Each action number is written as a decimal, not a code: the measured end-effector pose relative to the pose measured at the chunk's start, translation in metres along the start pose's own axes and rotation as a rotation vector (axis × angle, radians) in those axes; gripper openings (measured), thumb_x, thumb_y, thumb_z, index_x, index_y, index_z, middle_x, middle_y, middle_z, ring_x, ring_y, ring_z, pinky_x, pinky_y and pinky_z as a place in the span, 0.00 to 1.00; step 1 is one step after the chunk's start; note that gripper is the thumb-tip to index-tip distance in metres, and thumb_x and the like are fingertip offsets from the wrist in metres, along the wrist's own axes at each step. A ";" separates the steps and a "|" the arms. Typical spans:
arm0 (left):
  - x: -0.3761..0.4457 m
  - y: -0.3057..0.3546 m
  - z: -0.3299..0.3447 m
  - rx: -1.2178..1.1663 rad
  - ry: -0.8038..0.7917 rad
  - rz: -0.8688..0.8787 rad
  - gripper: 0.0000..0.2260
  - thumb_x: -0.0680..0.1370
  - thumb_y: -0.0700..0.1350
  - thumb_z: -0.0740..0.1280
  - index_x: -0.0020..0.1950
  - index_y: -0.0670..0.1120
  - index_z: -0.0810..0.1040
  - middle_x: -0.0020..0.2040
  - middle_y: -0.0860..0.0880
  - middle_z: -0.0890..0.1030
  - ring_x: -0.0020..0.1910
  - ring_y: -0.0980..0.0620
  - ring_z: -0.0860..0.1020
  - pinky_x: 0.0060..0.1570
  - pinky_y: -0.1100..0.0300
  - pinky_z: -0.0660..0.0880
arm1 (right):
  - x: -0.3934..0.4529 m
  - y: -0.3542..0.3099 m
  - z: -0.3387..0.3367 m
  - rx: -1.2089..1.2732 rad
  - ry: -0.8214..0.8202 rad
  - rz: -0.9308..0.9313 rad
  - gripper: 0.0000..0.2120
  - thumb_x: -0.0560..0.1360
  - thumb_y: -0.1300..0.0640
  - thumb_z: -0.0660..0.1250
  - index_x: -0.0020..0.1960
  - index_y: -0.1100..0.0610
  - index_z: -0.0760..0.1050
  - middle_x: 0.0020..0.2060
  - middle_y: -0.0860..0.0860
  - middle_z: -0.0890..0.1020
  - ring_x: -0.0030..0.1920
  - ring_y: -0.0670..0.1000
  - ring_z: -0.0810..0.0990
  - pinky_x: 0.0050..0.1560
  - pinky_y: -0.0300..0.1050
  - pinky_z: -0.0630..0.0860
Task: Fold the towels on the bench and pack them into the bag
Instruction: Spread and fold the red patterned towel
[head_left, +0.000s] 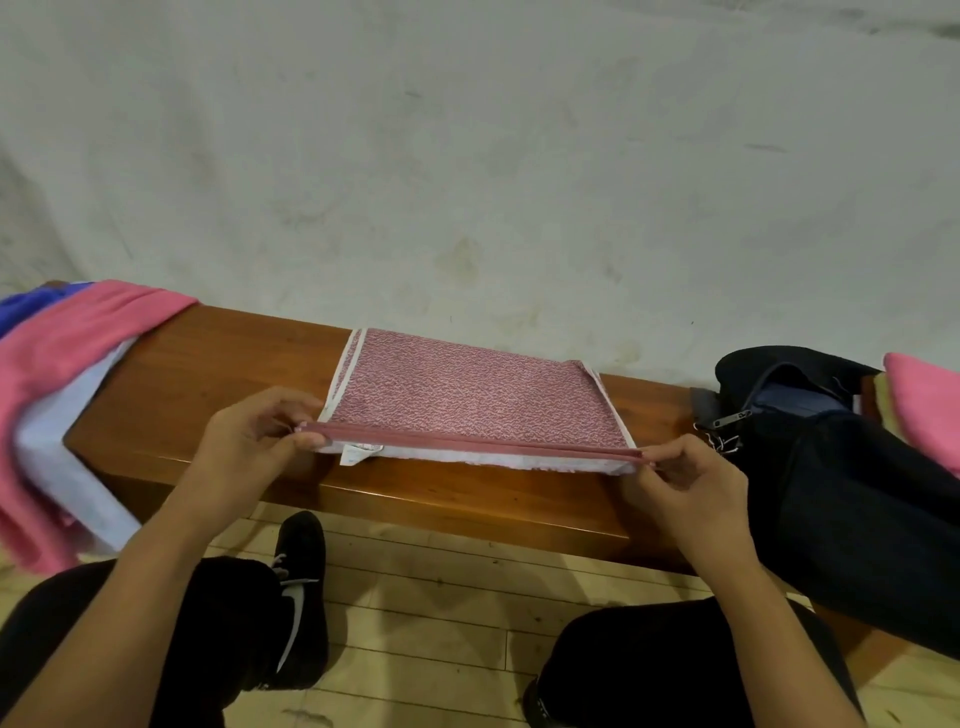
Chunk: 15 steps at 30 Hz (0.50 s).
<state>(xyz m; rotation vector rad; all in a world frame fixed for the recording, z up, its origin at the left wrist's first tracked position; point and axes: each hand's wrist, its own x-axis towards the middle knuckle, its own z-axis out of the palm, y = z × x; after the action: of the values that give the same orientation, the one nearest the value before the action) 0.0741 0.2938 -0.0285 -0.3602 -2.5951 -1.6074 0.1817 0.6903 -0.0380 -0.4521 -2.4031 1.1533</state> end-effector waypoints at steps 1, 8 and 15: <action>0.001 0.002 0.000 0.037 0.007 0.016 0.15 0.74 0.36 0.72 0.52 0.56 0.80 0.46 0.55 0.82 0.48 0.55 0.79 0.43 0.64 0.74 | 0.001 -0.002 0.000 -0.024 0.012 -0.013 0.09 0.72 0.56 0.76 0.47 0.48 0.77 0.43 0.40 0.82 0.44 0.41 0.81 0.41 0.32 0.76; 0.032 0.027 -0.005 0.277 0.183 0.183 0.09 0.76 0.35 0.69 0.48 0.50 0.78 0.48 0.53 0.78 0.46 0.58 0.76 0.42 0.68 0.71 | 0.026 -0.046 -0.008 -0.016 0.129 -0.191 0.11 0.78 0.62 0.69 0.54 0.47 0.79 0.41 0.38 0.80 0.43 0.34 0.79 0.41 0.26 0.73; 0.078 0.106 -0.012 -0.090 0.470 0.305 0.04 0.81 0.34 0.63 0.50 0.41 0.75 0.42 0.49 0.79 0.25 0.53 0.78 0.22 0.60 0.74 | 0.091 -0.110 -0.019 0.216 0.361 -0.223 0.07 0.79 0.65 0.64 0.50 0.54 0.78 0.43 0.54 0.83 0.35 0.50 0.83 0.37 0.46 0.81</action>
<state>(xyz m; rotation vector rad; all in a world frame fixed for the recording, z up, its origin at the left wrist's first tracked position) 0.0223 0.3407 0.0837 -0.3181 -2.0193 -1.4891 0.1028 0.6788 0.0812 -0.2842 -1.9404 1.1086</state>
